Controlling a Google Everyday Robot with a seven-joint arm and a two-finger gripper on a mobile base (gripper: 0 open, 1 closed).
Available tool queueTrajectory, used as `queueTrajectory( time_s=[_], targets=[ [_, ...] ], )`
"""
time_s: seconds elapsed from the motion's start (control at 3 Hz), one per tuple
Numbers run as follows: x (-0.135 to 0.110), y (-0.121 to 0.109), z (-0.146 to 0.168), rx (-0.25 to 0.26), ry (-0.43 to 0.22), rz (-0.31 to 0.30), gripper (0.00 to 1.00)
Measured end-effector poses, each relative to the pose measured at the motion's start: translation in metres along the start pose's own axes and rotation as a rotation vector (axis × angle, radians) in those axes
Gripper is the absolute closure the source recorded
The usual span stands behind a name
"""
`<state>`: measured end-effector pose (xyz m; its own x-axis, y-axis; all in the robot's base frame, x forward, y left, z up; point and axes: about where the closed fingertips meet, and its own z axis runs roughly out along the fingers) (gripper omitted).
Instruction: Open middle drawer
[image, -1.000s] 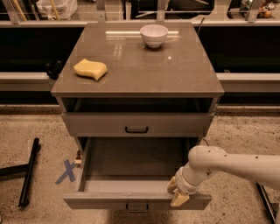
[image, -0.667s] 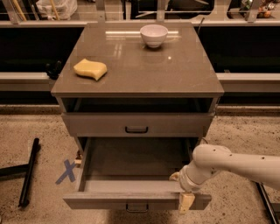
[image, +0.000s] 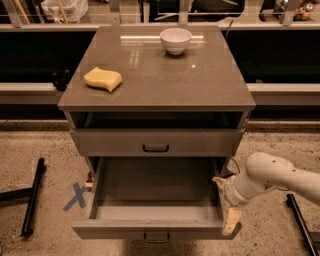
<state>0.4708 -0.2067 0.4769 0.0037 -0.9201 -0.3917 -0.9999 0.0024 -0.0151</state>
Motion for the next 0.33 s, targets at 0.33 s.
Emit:
queueTrajectory(
  time_s=[0.33],
  targets=[
    [0.0153,-0.0187,-0.0328,0.044,0.010,0.033,0.00]
  ],
)
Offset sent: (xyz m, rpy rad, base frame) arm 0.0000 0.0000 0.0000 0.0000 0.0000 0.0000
